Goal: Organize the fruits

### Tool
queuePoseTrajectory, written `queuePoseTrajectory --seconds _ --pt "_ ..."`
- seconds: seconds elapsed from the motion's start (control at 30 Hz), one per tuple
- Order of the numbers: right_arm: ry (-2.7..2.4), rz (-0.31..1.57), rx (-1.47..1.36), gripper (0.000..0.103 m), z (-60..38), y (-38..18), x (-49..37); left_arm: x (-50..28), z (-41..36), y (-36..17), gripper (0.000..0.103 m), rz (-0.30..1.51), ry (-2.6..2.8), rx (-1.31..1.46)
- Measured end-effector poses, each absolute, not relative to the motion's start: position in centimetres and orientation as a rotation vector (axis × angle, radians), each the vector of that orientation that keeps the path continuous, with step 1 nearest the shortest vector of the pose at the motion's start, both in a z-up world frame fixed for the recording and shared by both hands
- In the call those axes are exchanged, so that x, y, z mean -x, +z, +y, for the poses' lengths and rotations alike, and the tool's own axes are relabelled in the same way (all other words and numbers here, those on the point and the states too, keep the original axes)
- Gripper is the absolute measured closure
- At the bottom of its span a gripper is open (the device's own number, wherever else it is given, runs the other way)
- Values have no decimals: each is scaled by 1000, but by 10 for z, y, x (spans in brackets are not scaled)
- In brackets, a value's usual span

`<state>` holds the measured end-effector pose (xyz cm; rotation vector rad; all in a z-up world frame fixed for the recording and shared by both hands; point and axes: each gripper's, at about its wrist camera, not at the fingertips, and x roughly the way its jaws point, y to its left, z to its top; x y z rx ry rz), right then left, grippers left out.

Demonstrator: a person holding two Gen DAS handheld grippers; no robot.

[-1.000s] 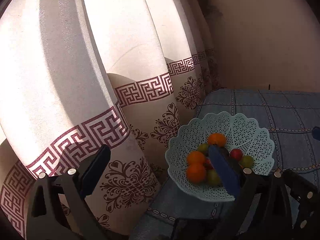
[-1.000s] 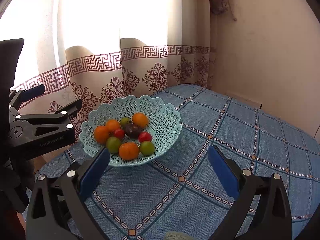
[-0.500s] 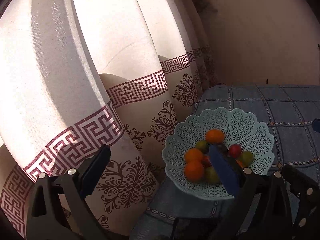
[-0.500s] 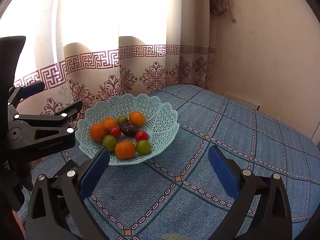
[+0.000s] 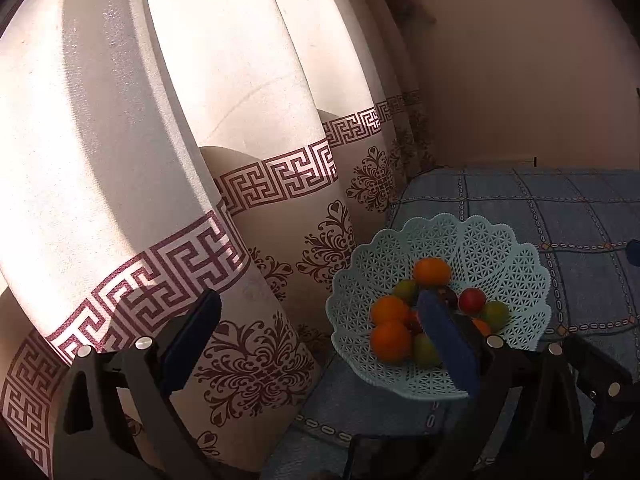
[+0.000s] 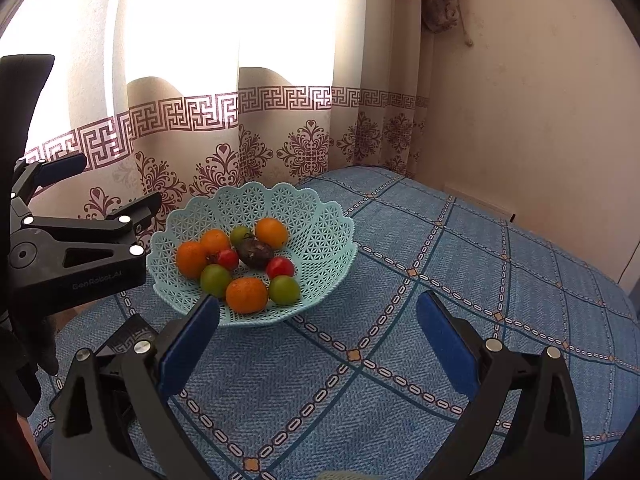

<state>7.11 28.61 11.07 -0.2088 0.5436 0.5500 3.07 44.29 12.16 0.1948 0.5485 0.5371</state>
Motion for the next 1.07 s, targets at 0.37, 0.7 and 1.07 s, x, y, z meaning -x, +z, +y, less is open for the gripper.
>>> queuePoseTrajectory --seconds 0.37,0.7,1.07 --pt "550 546 219 5 288 108 -71 -32 444 120 3 553 536 -198" --pt "545 537 230 5 290 105 -68 -32 443 120 3 552 538 -196" --pt "461 578 224 5 269 112 -75 -29 432 124 3 549 485 -168"
